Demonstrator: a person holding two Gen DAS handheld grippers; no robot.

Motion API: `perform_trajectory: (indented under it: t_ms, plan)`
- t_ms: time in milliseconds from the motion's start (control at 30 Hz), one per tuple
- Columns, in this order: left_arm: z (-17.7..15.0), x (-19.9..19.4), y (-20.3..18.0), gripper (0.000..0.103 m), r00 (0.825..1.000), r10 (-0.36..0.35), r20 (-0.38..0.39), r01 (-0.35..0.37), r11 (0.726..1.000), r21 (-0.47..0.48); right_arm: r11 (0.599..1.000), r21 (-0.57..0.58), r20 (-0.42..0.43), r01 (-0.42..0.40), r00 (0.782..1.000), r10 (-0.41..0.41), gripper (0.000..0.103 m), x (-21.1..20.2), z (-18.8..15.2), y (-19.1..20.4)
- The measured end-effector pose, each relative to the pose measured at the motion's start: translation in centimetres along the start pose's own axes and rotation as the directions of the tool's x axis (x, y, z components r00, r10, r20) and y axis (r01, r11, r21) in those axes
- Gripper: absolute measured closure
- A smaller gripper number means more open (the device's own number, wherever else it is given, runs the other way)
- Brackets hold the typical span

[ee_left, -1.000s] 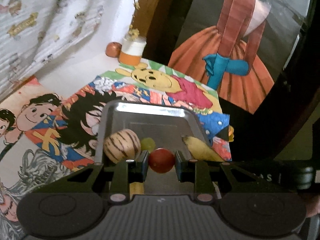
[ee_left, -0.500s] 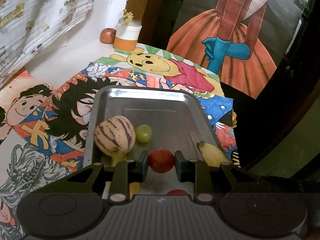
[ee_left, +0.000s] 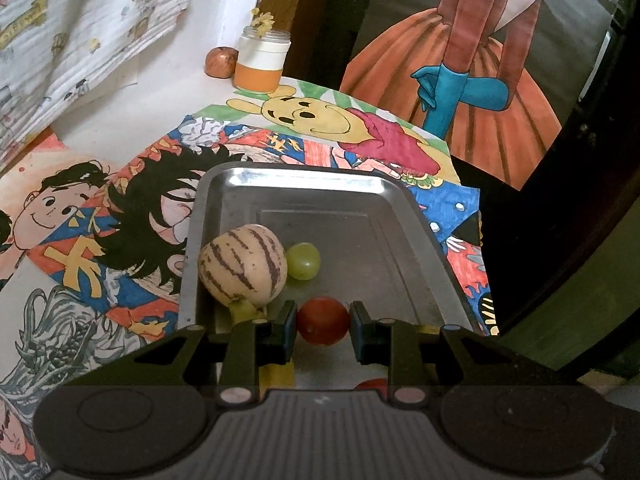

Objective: Organize fruits
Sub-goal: 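Carry the tomato and banana over the tray and open both tools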

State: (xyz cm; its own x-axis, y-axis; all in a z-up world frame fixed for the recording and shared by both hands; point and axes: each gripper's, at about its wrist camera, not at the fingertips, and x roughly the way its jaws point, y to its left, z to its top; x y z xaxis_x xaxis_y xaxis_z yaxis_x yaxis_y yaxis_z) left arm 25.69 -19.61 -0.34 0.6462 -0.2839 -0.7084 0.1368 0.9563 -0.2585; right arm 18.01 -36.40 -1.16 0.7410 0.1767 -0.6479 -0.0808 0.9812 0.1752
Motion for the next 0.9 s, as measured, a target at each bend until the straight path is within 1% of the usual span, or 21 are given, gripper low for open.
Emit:
perform_trajectory:
  t_ms: [500, 733, 833, 900]
  plan:
    - [0.1, 0.0, 0.2, 0.071, 1.0, -0.003, -0.001, 0.003, 1.0, -0.006, 1.0, 0.003, 0.01, 0.013, 1.0, -0.013, 0.069, 0.0, -0.3, 0.1]
    - [0.0, -0.2, 0.1, 0.07, 1.0, -0.011, -0.001, 0.011, 1.0, -0.006, 1.0, 0.003, 0.037, 0.013, 0.999, -0.013, 0.06, -0.6, -0.4, 0.3]
    - [0.1, -0.5, 0.0, 0.069, 1.0, -0.011, 0.004, 0.011, 1.0, -0.003, 1.0, -0.003, 0.052, 0.012, 0.999, -0.011, 0.057, -1.0, -0.3, 0.5]
    - [0.1, -0.8, -0.1, 0.069, 1.0, -0.012, 0.011, 0.012, 1.0, 0.0, 1.0, -0.007, 0.067, 0.012, 0.998, -0.011, 0.054, -1.4, -0.3, 0.7]
